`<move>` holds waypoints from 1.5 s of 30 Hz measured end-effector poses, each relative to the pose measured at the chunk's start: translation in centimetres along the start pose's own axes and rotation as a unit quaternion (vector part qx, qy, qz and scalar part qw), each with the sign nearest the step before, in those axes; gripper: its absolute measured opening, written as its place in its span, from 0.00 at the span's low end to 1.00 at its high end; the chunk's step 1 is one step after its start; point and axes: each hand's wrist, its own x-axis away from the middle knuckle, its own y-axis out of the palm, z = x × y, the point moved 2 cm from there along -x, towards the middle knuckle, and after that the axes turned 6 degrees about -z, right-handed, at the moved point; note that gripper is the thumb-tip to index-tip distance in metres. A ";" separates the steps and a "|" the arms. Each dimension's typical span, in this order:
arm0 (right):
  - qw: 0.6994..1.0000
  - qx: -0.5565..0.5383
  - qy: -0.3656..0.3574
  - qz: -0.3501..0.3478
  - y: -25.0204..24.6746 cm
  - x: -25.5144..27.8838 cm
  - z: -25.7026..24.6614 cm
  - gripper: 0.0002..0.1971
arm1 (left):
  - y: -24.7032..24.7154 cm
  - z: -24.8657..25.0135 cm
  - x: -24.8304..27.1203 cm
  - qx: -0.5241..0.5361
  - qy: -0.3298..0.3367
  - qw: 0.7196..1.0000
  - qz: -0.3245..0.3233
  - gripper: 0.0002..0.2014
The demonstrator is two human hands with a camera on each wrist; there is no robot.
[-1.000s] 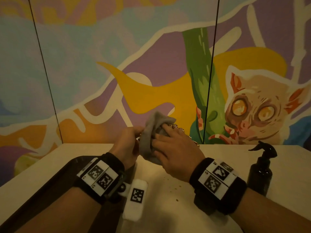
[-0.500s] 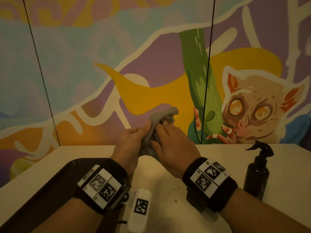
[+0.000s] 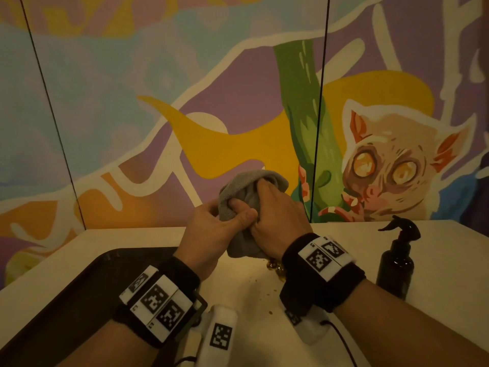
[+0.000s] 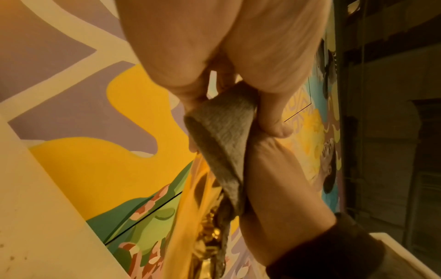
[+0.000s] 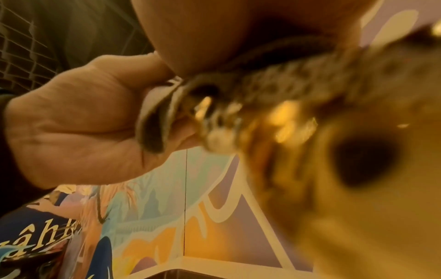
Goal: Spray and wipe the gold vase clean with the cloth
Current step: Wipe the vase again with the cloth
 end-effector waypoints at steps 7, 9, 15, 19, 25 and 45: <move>0.999 -0.029 -0.027 0.009 -0.1 -0.4 1.2 0.34 | -0.5 -0.3 0.2 -0.012 -0.011 1.000 -0.007 0.27; 0.998 -0.046 -0.028 0.029 0.1 -0.4 1.5 0.27 | -0.4 -0.4 0.2 -0.020 -0.019 1.000 -0.001 0.24; 0.989 -0.108 0.060 0.077 -0.2 -0.7 4.1 0.12 | 0.0 -0.9 0.3 -0.106 -0.035 0.994 -0.002 0.15; 0.990 -0.123 0.062 -0.011 -0.4 -0.2 5.6 0.18 | -0.3 0.1 0.3 -0.146 -0.018 0.989 0.000 0.08; 0.983 -0.172 0.028 -0.057 -1.4 1.7 6.4 0.19 | -1.6 3.2 -0.9 -0.133 -0.004 0.990 0.043 0.08; 0.997 0.023 -0.067 -0.033 -2.3 4.9 4.2 0.21 | -4.5 4.5 -1.7 -0.084 -0.012 0.991 0.103 0.09</move>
